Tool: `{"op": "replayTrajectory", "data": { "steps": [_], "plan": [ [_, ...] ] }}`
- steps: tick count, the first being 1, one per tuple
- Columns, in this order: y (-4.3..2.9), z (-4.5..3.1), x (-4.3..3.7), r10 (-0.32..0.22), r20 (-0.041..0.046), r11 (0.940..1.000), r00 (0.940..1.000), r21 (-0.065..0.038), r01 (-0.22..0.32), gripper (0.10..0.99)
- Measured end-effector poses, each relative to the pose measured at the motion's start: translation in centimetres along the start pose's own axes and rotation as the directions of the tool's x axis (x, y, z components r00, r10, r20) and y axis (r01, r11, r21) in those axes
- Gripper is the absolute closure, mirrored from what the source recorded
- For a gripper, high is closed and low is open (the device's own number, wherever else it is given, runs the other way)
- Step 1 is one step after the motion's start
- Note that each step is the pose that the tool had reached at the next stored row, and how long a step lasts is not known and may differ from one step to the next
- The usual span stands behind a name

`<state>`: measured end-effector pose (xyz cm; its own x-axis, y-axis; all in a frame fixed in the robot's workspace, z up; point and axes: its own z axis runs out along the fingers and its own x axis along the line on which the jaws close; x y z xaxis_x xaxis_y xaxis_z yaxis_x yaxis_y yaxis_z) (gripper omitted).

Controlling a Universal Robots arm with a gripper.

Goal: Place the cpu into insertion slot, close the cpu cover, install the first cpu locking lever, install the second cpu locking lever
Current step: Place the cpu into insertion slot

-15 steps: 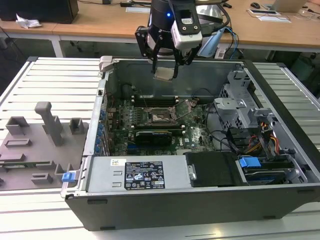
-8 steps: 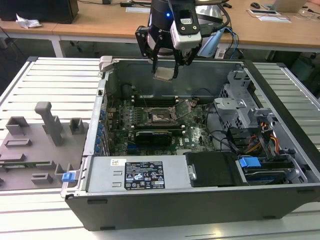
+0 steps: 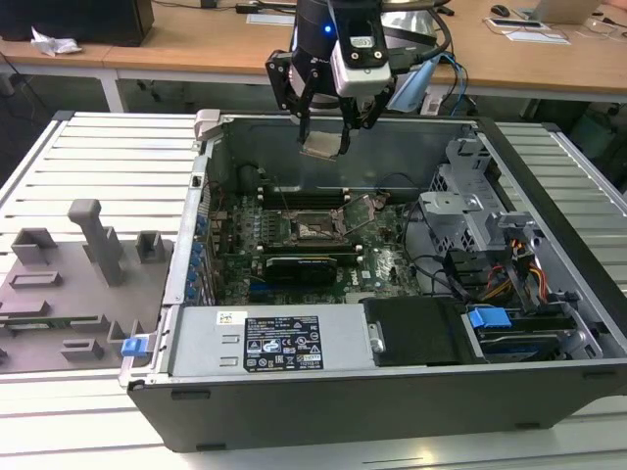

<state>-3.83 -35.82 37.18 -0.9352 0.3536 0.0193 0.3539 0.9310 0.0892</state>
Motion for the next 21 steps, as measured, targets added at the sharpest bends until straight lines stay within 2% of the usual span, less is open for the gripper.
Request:
{"op": "replayTrajectory", "data": {
  "steps": [12, 21],
  "plan": [
    [0.00, 0.03, 0.00, 0.061, 0.0054, 0.9981, 0.9981, -0.001, -0.061, 0.545],
    [-0.01, 0.07, 0.00, 0.116, 0.0100, 0.9933, 0.9932, -0.003, -0.116, 0.545]
  ]
}}
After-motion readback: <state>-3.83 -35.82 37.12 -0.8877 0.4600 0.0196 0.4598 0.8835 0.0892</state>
